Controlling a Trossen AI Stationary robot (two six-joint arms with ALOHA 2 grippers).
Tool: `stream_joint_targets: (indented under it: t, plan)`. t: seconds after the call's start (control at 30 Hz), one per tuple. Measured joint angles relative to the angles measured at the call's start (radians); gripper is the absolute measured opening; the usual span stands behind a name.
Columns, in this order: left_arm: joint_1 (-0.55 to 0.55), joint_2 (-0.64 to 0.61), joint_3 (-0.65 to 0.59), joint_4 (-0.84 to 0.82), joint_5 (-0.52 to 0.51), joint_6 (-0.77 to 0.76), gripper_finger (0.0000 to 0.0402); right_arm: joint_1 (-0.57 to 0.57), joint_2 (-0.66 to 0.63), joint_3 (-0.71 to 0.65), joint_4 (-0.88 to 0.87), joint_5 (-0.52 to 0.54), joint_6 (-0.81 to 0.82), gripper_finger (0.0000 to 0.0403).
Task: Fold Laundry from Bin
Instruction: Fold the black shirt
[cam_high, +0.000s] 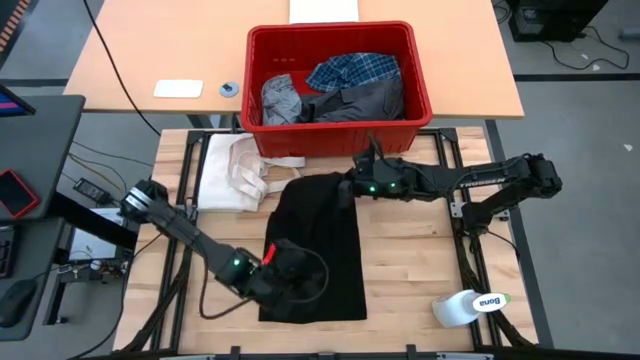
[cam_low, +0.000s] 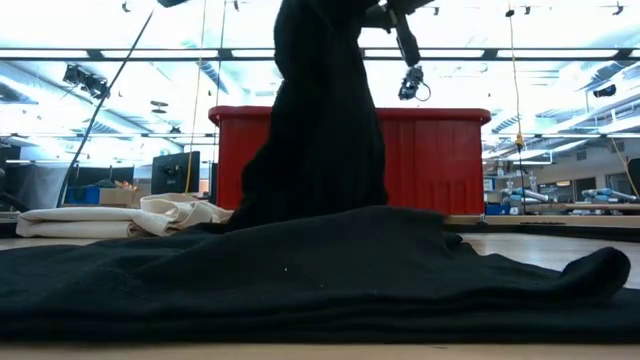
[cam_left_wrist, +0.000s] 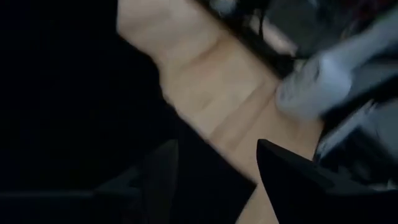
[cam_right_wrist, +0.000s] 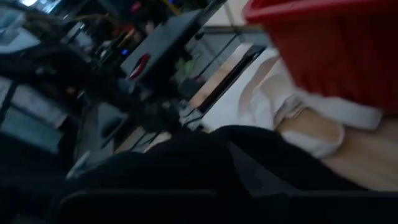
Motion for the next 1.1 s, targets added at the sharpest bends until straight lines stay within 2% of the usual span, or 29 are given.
stream_joint_targets:
  t: [0.13,0.3,0.47,0.6,0.8,0.87,0.93,1.0,1.1]
  plan:
    - [-0.017,0.04,0.001,-0.053,-0.146,-0.157,0.0211,0.016,0.0,0.0,0.011,0.074,0.0,0.001]
    - [0.019,0.113,0.001,-0.076,-0.15,-0.325,0.021,0.03,0.0,0.0,0.008,0.113,-0.001,0.0009]
    - [0.056,0.139,0.0,0.01,-0.149,-0.34,0.023,0.029,0.0,0.0,-0.031,0.123,-0.019,0.0009]
    - [0.085,0.138,0.0,-0.003,-0.154,-0.34,0.0248,0.029,0.0,0.0,-0.069,0.136,-0.023,0.0009]
    - [0.135,0.135,0.0,-0.022,-0.162,-0.363,0.0244,0.029,-0.001,0.0,-0.074,0.136,-0.026,0.0009]
    - [0.163,0.135,0.0,-0.042,-0.151,-0.341,0.023,0.029,0.0,0.0,-0.073,0.136,-0.026,0.0009]
    - [0.19,0.135,0.0,-0.049,-0.142,-0.31,0.0199,0.029,0.0,0.0,-0.074,0.136,-0.027,0.0009]
    - [0.207,0.135,0.0,-0.04,-0.142,-0.262,0.0145,0.029,-0.001,0.0,-0.075,0.136,-0.03,0.0009]
    - [0.201,0.114,0.0,-0.037,-0.135,-0.169,0.0037,0.029,-0.007,0.0,-0.092,0.134,-0.061,0.0009]
